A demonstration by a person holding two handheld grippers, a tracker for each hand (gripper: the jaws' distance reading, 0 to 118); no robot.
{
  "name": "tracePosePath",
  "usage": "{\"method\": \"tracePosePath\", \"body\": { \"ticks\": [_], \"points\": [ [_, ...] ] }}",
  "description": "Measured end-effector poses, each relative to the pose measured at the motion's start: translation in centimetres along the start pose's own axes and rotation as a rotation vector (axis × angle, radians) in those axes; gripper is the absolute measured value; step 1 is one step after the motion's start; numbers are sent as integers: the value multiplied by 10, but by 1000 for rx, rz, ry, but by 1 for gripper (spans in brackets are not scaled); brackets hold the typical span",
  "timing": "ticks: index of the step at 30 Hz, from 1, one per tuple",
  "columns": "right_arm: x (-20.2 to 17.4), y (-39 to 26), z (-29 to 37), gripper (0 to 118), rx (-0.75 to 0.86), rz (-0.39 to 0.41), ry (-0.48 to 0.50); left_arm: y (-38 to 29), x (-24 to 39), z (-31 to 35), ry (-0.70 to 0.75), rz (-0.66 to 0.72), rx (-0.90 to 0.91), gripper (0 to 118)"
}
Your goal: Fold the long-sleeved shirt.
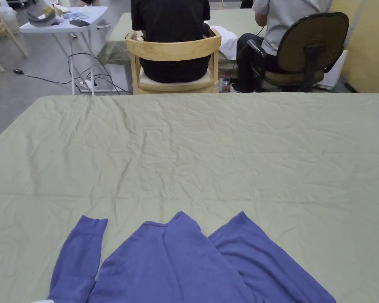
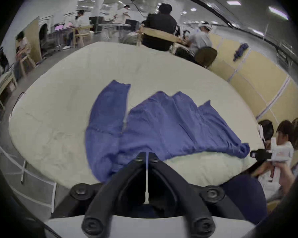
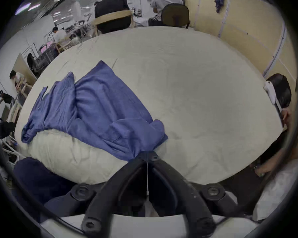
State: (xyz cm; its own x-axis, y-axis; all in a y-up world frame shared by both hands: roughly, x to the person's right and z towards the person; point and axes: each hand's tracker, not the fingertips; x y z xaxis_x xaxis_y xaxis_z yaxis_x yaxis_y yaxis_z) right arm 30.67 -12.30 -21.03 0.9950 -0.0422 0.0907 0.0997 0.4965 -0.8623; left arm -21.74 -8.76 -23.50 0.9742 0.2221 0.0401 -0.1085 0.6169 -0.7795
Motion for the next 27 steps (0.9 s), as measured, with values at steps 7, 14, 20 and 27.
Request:
{"method": "tracePosePath", "body": {
  "ticks": [7,14,20,27],
  "points": [
    [11,-1,1,4,16,-62,60,85,47,-63,-111,52,32,40],
    [14,14,-12,4,15,-137,96,171,117,-205,-28,103,-83,111],
    [20,16,-17,4,-7,-142,84,179,155,-294,2,-100,-305,81],
    [37,22,-19,118,15,-199,52,182,154,-248,-52,-171,-150,8]
  ]
}}
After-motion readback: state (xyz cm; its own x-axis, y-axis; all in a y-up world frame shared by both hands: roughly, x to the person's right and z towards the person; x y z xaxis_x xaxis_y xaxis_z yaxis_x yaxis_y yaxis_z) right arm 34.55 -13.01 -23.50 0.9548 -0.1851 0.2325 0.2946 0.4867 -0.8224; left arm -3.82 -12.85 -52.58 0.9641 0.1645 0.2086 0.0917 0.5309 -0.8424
